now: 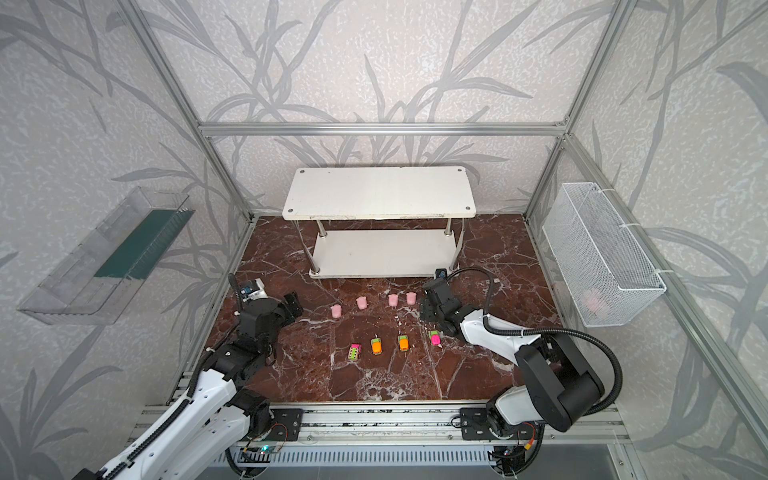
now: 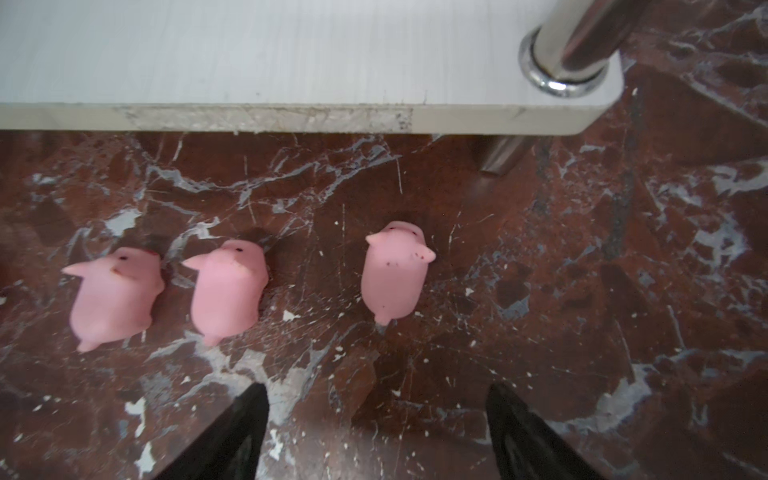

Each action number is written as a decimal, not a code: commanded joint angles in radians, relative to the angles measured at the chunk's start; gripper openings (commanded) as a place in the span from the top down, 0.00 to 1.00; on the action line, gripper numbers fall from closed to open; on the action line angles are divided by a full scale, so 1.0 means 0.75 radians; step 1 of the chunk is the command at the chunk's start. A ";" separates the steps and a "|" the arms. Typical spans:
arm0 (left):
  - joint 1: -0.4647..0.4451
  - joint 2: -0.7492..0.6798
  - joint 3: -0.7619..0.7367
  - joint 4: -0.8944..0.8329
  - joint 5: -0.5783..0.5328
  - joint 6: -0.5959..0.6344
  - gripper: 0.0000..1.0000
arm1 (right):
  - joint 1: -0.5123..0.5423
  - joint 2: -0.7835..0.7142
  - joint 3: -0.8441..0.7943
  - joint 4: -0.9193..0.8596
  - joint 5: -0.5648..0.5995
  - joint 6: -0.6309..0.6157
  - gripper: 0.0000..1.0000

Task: Place and organize the plastic toys onto the shelf
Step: 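Move the right gripper toward the pink pigs while the left arm lifts, then lower the right gripper onto the nearest pink pig and close it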

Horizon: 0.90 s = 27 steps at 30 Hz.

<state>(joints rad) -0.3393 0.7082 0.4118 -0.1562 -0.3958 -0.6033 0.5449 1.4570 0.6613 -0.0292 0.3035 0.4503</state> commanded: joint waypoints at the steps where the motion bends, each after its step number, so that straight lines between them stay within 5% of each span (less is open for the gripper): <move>1: -0.006 -0.008 -0.019 0.017 -0.035 -0.009 0.07 | -0.019 0.049 0.046 0.046 0.051 0.055 0.19; 27: -0.006 0.042 -0.021 0.061 -0.039 0.008 0.06 | -0.072 0.312 0.208 0.100 0.101 0.079 0.33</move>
<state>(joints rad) -0.3393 0.7368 0.4095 -0.1204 -0.3992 -0.5953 0.4953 1.6703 0.7845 0.0414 0.3603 0.5079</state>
